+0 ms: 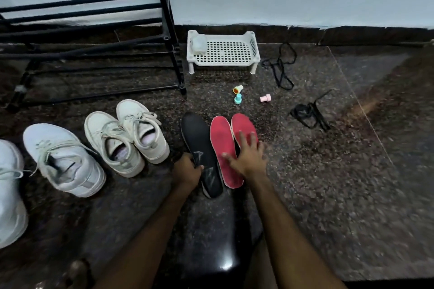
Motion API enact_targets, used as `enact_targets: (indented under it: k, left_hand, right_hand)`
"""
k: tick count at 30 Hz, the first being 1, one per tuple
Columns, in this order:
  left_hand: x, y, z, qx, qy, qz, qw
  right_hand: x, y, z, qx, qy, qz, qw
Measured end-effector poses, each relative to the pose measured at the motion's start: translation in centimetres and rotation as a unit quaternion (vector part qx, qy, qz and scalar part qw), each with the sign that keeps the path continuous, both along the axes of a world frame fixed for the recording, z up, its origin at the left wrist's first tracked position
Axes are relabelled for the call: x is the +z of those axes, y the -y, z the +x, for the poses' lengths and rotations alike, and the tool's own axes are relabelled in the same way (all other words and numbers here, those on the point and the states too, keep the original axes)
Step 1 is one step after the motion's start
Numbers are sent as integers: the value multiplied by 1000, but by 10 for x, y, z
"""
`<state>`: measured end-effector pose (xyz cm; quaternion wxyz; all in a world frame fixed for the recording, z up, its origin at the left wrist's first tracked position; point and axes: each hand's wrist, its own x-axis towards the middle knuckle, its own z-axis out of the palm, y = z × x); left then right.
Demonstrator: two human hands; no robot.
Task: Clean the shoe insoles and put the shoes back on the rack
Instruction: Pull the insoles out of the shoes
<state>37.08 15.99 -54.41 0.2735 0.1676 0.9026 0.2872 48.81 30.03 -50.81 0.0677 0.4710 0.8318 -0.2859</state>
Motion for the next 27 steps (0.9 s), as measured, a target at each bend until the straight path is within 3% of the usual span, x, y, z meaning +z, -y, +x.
enact_targets:
  k: [4, 14, 22, 27]
  left_hand:
    - [-3, -12, 14, -15, -19, 5, 1000]
    - [8, -75, 75, -124, 27, 17, 992]
    - [10, -82, 78, -94, 31, 10, 995]
    - [2, -63, 74, -38, 104, -12, 994]
  right_hand:
    - [-23, 10, -1, 43, 42, 16, 998]
    - [-22, -45, 77, -58, 80, 32, 995]
    - [-24, -47, 84, -103, 72, 39, 991]
    - [-20, -26, 74, -97, 91, 83, 988]
